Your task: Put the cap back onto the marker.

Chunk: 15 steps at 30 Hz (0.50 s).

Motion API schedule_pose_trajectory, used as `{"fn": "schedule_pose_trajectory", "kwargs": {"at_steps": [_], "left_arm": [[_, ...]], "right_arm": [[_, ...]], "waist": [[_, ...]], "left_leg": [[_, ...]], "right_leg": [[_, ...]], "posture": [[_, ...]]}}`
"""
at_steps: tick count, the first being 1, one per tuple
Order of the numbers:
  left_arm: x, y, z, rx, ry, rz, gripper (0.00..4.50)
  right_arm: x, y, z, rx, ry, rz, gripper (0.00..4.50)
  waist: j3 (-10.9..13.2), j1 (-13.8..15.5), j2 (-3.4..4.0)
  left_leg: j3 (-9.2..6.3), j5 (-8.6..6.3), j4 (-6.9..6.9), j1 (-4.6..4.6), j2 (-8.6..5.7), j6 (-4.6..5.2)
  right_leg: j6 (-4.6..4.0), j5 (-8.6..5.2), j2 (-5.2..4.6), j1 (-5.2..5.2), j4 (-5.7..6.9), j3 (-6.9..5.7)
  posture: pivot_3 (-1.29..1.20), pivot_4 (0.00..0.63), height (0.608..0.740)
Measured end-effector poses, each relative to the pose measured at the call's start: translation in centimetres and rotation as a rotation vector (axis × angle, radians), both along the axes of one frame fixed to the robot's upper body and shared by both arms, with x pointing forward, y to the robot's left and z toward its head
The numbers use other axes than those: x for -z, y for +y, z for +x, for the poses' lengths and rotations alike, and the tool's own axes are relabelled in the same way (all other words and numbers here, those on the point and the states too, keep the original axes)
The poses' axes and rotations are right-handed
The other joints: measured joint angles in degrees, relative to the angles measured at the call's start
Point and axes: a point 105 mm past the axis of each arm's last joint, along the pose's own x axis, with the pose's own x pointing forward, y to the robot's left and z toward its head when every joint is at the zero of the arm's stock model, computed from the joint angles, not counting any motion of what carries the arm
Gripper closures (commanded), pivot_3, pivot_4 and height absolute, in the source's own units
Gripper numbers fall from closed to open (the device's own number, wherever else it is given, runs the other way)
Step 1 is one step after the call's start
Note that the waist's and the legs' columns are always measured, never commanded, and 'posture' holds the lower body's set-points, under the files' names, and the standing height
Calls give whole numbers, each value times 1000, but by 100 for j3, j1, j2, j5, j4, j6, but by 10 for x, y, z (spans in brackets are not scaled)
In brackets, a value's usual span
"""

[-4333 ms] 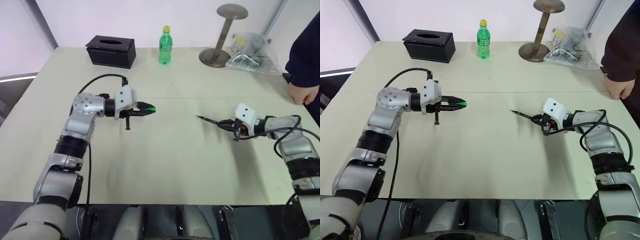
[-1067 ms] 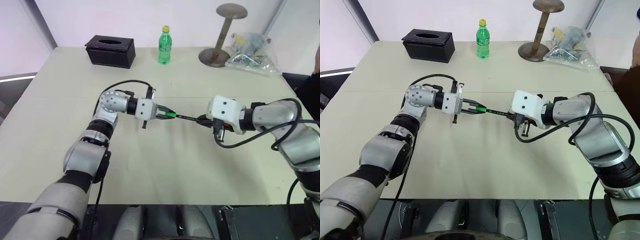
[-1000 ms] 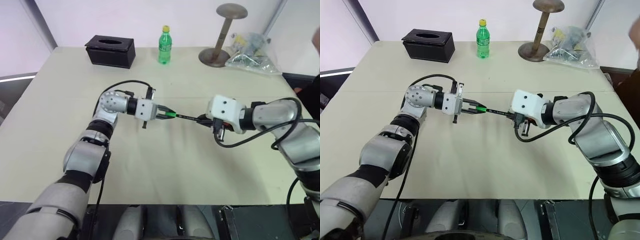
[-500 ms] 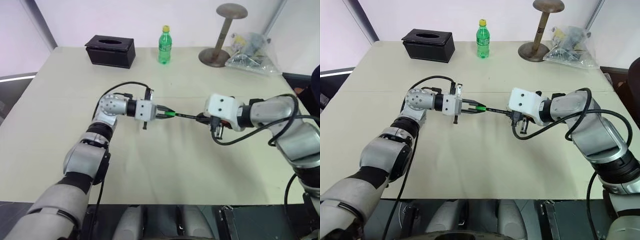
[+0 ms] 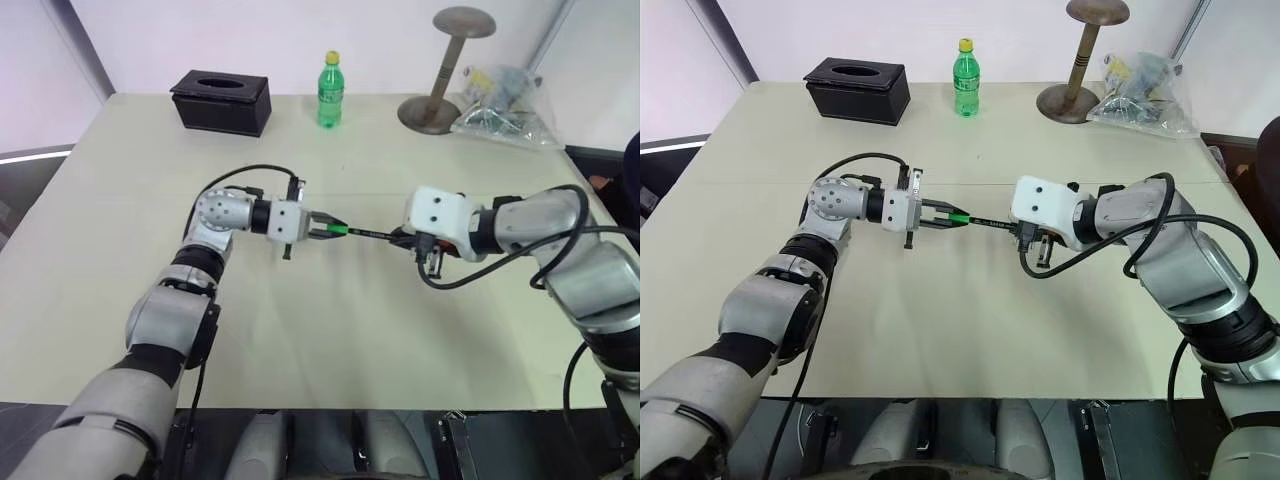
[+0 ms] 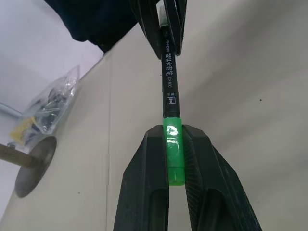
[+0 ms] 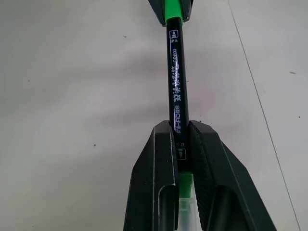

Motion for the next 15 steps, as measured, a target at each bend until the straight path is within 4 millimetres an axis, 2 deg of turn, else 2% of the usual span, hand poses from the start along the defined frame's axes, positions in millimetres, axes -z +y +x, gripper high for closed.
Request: {"fn": "schedule_pose_trajectory", "kwargs": {"at_steps": [15], "left_arm": [[5,-5,1,-10,-29,31,4500]], "right_arm": [[8,-2,1,14,-1,-43,4432]], "waist": [[0,0,0]], "left_leg": [[0,0,0,-1,0,0]], "right_leg": [[0,0,0,-2,0,0]], "posture": [[0,150,740]]}}
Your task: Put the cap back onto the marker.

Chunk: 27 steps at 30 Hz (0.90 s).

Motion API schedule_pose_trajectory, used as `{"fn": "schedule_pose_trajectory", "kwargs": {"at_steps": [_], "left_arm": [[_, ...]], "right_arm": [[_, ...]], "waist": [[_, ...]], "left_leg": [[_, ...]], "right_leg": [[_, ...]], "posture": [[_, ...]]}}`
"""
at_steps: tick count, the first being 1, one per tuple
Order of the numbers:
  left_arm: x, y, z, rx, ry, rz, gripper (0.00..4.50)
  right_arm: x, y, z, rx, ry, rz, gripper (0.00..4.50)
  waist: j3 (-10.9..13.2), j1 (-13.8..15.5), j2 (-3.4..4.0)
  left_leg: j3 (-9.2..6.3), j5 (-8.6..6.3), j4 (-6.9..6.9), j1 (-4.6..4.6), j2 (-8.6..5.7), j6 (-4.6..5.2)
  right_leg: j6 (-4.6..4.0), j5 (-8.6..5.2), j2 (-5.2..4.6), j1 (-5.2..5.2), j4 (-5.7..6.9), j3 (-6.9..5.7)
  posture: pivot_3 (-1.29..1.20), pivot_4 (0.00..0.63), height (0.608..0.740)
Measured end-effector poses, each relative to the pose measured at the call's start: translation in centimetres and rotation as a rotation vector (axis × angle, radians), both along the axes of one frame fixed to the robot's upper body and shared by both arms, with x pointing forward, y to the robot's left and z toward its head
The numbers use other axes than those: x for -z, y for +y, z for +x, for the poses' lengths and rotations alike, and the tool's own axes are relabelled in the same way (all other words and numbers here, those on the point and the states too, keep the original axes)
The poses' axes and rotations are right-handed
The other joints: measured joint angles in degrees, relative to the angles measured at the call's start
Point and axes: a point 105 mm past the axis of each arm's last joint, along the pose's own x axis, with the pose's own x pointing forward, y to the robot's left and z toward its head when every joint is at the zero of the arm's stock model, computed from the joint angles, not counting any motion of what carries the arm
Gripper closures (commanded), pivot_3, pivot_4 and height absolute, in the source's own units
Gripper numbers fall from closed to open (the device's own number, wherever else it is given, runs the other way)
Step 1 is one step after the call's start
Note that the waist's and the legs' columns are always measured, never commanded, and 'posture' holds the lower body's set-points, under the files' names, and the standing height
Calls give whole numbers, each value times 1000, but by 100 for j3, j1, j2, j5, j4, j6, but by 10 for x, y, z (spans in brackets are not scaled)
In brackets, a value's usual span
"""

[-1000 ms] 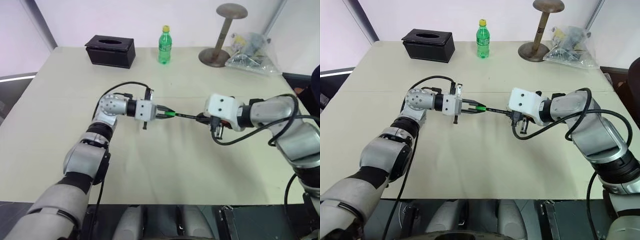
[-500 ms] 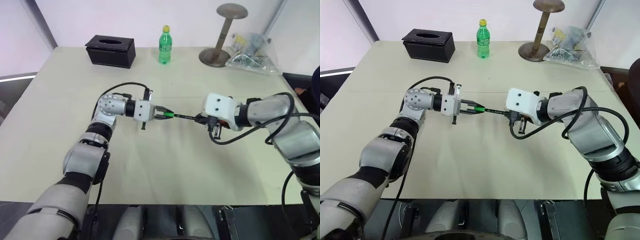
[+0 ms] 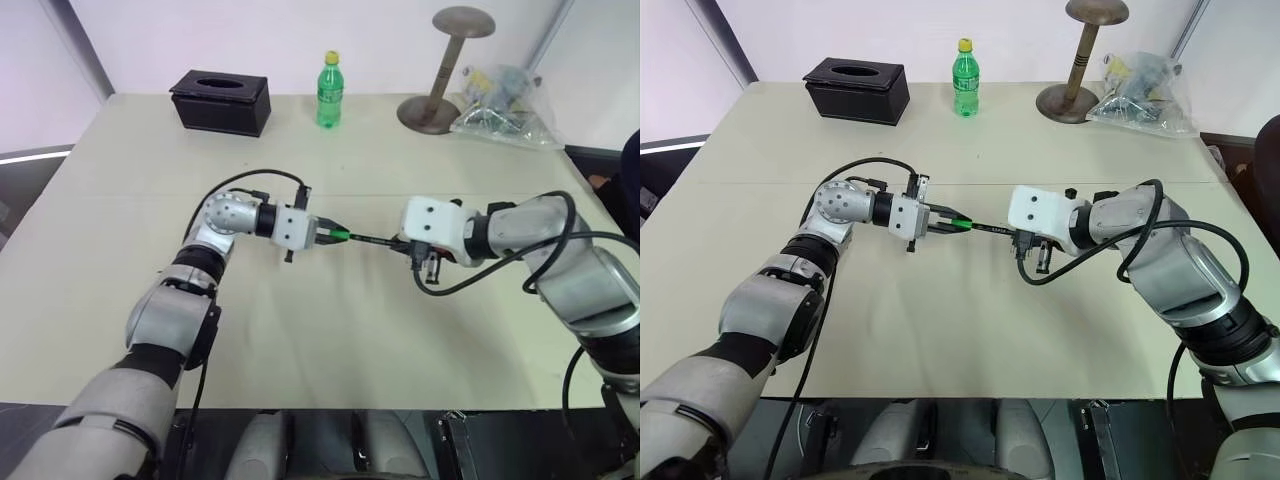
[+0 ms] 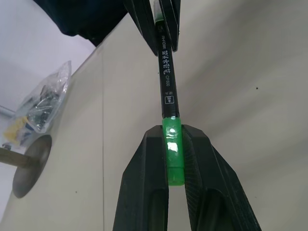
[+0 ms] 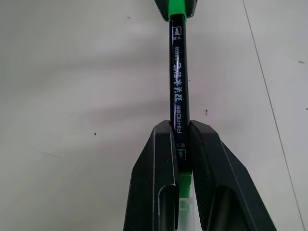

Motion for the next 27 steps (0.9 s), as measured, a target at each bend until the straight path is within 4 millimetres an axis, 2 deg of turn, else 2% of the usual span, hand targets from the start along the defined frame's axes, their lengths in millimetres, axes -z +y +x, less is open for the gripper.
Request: {"fn": "schedule_pose_trajectory", "kwargs": {"at_steps": [18,27], "left_arm": [[-13,7,4,-20,74,-114,4500],[-6,5,1,-6,27,-48,4500]], "right_arm": [[-15,5,3,8,-40,48,4432],[-8,4,2,14,-6,25,4432]], "waist": [[0,-2,0],[0,-4,0]], "left_leg": [[0,0,0,0,0,0],[0,0,0,-1,0,0]], "right_leg": [[0,0,0,0,0,0],[0,0,0,-1,0,0]], "posture": [[0,150,740],[0,150,740]]}}
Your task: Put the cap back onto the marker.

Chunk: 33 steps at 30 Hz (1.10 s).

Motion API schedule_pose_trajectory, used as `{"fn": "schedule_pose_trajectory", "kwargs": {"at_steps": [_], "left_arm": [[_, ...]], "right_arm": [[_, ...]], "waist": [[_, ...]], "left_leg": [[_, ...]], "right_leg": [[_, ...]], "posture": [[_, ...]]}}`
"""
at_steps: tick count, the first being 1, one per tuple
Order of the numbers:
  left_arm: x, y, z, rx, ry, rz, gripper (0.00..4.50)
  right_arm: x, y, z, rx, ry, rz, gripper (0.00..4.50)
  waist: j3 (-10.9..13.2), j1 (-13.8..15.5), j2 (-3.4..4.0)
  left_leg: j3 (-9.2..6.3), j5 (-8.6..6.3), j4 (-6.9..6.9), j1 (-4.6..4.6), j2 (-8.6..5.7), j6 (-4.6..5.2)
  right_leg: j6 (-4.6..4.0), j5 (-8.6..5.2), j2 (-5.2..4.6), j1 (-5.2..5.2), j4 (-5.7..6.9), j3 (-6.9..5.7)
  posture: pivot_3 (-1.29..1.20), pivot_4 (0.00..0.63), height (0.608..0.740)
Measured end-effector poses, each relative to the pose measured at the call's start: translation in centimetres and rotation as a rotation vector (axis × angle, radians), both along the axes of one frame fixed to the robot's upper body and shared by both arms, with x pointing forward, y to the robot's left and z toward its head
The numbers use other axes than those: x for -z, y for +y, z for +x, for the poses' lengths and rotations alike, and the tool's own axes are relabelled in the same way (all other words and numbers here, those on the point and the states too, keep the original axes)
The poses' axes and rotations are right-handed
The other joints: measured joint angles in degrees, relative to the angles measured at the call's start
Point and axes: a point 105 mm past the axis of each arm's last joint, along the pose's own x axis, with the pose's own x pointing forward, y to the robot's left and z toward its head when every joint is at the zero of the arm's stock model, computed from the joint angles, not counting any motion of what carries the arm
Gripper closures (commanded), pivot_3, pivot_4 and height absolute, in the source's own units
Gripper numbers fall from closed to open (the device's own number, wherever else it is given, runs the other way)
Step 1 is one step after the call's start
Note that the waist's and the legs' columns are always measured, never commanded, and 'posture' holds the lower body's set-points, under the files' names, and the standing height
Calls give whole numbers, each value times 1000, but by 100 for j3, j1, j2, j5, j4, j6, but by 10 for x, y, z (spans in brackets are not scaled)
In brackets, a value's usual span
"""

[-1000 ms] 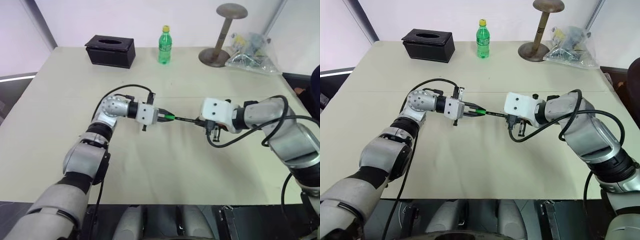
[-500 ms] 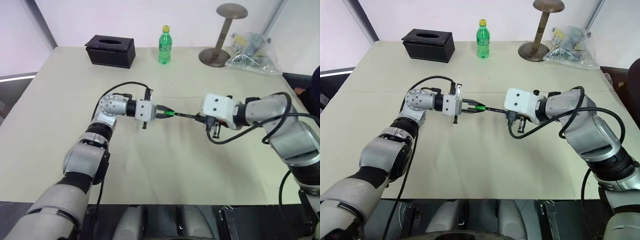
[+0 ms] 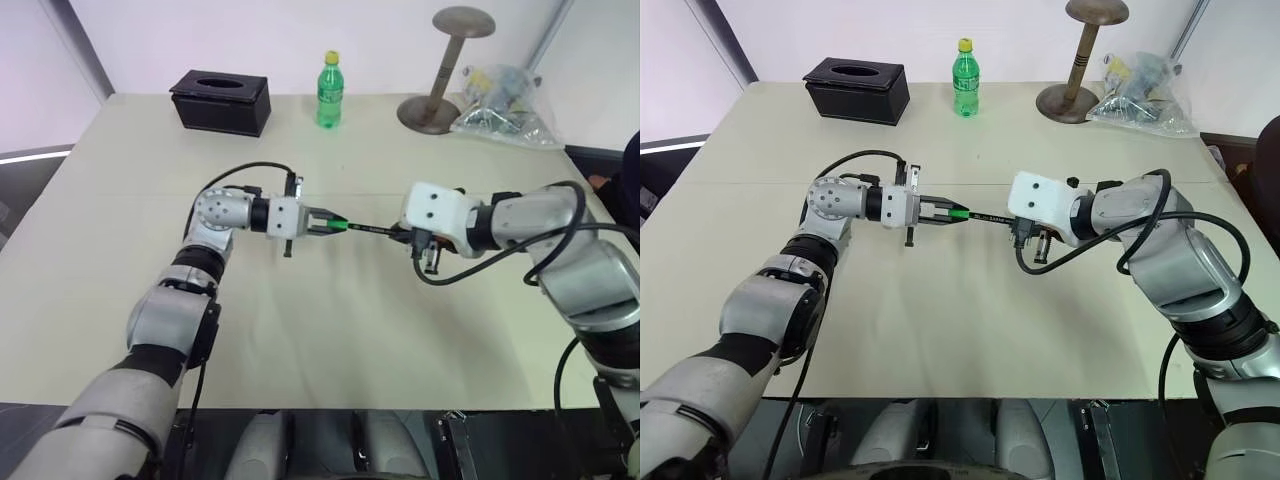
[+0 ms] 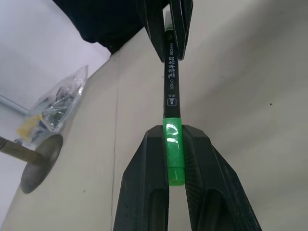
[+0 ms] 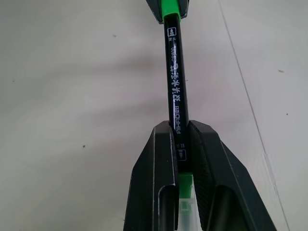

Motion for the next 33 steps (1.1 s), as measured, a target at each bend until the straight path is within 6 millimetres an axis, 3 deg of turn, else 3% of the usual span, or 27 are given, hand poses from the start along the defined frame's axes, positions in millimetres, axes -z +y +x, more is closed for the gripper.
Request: {"fn": "schedule_pose_trajectory", "kwargs": {"at_steps": [18,27,33], "left_arm": [[0,0,1,-10,-15,-5,4500],[5,8,0,-3,170,-52,4500],[7,9,-1,6,183,-40,4500]], "right_arm": [[3,2,2,20,7,-14,4432],[0,10,3,-6,-16,-42,4432],[4,12,3,-14,-12,-65,4432]], "waist": [[0,2,0],[0,-5,0],[0,-2,0]], "left_leg": [[0,0,0,-1,0,0],[0,0,0,-2,0,0],[0,0,0,-2,0,0]], "right_leg": [[0,0,0,-2,0,0],[0,0,1,-3,1,0],[0,0,0,-3,1,0]], "posture": [[0,150,740],[0,150,740],[0,150,740]]}}
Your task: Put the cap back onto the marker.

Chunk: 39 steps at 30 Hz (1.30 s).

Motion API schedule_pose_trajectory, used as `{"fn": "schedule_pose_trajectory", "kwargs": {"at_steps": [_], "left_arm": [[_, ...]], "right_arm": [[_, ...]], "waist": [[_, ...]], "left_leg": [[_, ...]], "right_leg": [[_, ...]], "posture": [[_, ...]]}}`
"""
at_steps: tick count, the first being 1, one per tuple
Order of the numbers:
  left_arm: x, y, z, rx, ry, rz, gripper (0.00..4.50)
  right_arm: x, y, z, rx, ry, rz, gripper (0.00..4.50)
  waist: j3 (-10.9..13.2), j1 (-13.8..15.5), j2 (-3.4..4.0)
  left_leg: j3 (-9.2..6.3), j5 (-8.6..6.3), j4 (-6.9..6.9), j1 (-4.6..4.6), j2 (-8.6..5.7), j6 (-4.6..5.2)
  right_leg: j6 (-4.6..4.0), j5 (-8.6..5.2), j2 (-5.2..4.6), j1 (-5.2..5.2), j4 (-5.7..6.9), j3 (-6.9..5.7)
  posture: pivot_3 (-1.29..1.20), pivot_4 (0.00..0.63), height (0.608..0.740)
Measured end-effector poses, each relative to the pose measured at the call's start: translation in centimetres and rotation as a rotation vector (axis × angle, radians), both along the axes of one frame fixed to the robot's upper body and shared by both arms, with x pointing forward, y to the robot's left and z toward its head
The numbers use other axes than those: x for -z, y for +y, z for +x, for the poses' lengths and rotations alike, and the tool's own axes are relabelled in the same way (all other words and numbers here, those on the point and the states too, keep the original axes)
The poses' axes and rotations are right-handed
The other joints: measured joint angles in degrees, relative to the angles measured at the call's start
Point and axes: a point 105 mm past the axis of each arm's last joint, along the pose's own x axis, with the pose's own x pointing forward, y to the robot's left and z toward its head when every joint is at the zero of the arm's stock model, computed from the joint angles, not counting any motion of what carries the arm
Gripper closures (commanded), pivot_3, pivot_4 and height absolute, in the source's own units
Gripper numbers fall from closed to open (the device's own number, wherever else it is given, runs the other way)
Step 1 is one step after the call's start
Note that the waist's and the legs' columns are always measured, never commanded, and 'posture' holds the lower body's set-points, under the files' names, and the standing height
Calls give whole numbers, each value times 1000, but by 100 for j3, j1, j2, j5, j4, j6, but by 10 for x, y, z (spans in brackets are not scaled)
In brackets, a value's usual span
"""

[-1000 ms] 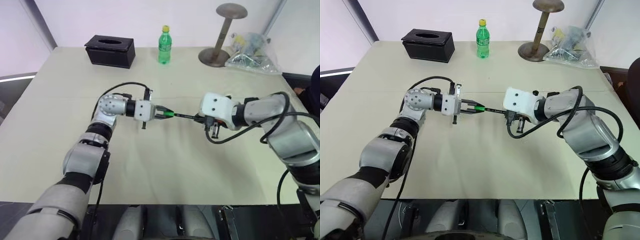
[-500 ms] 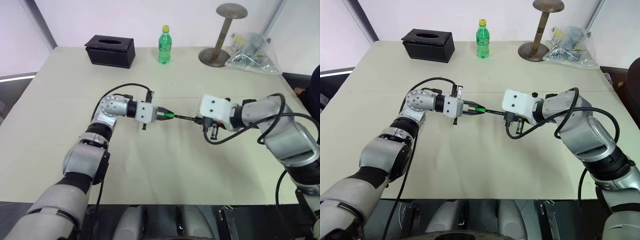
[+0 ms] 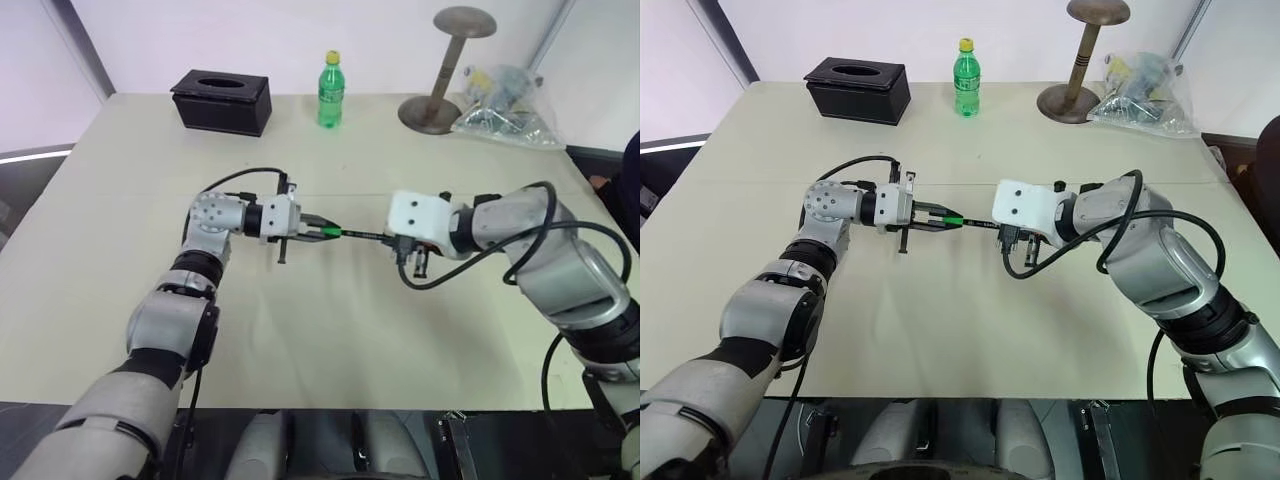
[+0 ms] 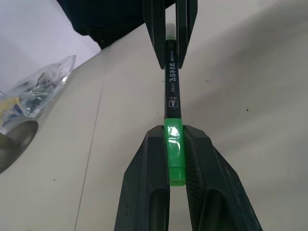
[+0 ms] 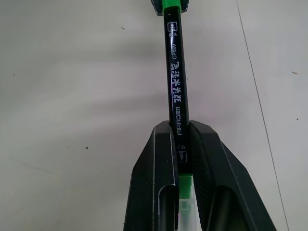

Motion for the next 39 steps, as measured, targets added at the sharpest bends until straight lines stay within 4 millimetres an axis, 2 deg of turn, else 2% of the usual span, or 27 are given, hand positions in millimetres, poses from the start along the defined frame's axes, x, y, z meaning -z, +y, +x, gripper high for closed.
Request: {"fn": "schedule_pose_trajectory", "kwargs": {"at_steps": [10,22,39], "left_arm": [[3,-3,-1,-4,-82,38,4500],[15,-7,0,-11,-119,133,4500],[19,-5,2,-27,-164,176,4500]], "right_arm": [[3,-1,1,8,-9,-29,4432],[19,0,2,13,18,-84,4432],[21,3,4,28,25,-71,4432]], "waist": [[0,-1,0],[0,-1,0],[0,1,0]], "left_leg": [[0,0,0,0,0,0],[0,0,0,-1,-1,0],[0,0,0,-2,-3,0]], "right_leg": [[0,0,0,-1,0,0],[0,0,0,-3,1,0],[0,0,0,-4,2,0]], "posture": [[0,150,740],[0,150,740],[0,150,740]]}}
